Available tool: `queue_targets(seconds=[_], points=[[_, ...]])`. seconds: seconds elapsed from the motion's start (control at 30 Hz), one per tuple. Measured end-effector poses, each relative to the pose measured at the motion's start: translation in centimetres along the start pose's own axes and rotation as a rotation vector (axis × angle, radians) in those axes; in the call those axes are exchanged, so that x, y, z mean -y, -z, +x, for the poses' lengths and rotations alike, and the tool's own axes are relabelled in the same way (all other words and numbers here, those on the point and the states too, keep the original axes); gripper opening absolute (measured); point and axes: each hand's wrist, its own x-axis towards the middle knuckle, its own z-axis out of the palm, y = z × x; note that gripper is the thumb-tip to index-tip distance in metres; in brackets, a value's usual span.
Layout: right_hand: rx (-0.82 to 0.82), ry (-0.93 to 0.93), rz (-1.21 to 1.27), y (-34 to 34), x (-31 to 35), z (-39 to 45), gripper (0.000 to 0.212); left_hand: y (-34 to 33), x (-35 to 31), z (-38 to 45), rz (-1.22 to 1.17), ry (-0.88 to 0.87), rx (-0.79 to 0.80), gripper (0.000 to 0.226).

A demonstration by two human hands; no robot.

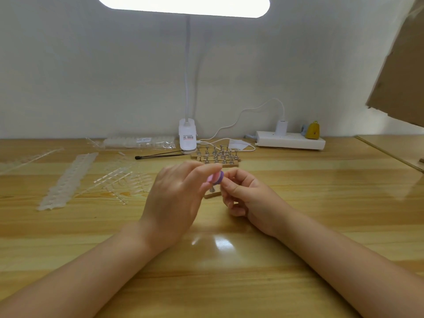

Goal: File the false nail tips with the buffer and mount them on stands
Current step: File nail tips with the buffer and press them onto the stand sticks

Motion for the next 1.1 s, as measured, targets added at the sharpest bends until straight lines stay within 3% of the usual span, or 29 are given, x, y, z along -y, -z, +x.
queue_targets(seconds=[0.13,0.3,0.5,0.67,0.8,0.9,1.0,1.1], points=[[0.016,-0.002,0.045,0.2,0.0,0.1,0.004,0.0,0.4,-0.2,-0.003,0.052,0.079,0.028],[0.005,0.007,0.025,0.1,-0.1,0.1,0.01,0.3,0.1,0.1,-0.084,0.034,0.01,0.029],[-0.001,-0.004,0.048,0.0,0.1,0.0,0.013,0.3,0.5,-0.1,0.047,0.052,0.04,0.029],[-0.001,-0.005,0.006,-0.1,0.2,-0.1,0.017,0.2,-0.3,0.1,0.054,-0.058,-0.019,0.027],[0.007,-0.051,0.06,0.0,0.5,-0.1,0.008,0.2,0.9,-0.1,0.119,-0.007,-0.014,0.039],[-0.008,-0.061,0.044,0.0,0.3,-0.1,0.002,-0.1,0.4,0.0,0.114,-0.099,-0.062,0.04],[0.018,-0.085,0.036,0.2,0.3,0.0,0.004,-0.3,0.2,-0.2,0.159,-0.161,-0.003,0.035],[0.031,-0.118,0.087,0.2,0.6,0.1,0.006,0.2,1.3,-0.1,0.2,-0.066,0.007,0.052]])
